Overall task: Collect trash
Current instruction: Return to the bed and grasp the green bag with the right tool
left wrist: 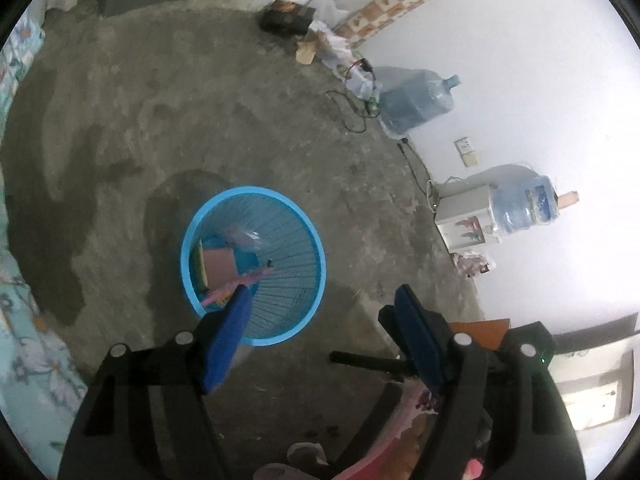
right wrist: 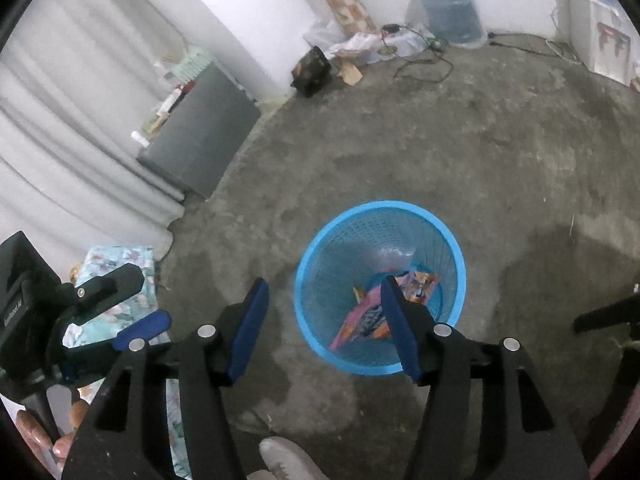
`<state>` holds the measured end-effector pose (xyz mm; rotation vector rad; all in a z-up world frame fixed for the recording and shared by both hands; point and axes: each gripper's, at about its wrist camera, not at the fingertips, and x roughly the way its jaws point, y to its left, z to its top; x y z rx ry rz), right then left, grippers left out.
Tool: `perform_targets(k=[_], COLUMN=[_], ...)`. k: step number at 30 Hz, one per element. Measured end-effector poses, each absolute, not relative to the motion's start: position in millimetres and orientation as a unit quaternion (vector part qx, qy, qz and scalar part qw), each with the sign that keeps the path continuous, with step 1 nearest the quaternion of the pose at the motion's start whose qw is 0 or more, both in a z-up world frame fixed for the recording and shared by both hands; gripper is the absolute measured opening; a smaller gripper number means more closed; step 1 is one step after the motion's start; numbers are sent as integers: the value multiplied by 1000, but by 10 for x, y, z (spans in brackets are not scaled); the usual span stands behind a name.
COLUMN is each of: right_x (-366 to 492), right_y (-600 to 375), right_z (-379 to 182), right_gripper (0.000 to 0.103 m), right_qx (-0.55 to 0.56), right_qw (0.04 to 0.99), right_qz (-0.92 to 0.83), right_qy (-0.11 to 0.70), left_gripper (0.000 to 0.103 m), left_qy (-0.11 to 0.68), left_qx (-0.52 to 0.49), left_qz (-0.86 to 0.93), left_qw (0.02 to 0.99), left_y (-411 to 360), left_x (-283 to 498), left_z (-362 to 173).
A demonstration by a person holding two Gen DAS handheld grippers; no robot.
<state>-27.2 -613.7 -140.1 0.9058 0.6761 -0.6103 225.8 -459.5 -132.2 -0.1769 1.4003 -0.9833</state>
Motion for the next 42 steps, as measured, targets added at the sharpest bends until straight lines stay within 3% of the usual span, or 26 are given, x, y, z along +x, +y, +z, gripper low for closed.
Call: perform_targets(k=[8,21,32,42], right_x=[-194,198,934,1743], right_y=[-5767,-4828,-3653,-2435], right_z=[-892,65,638,654], right_gripper=[73,75,75,75], right_qx=[377,301,199,112], right_qw=[846,909,942,944], right_qz=[-232,-88,59,144], right_qy=[297,273,264,276], left_gripper=[72,88,90,90], left_qy=[566,391,332,311], left_qx=[-37,-14,-68,-87], left_qz=[-493,-469,-308,-247], left_qw=[659,791,889,914], left_y=[-3927,-1629,259,941], left_x=[1898,1436,1374,1627], left_z=[-499,590,279,73])
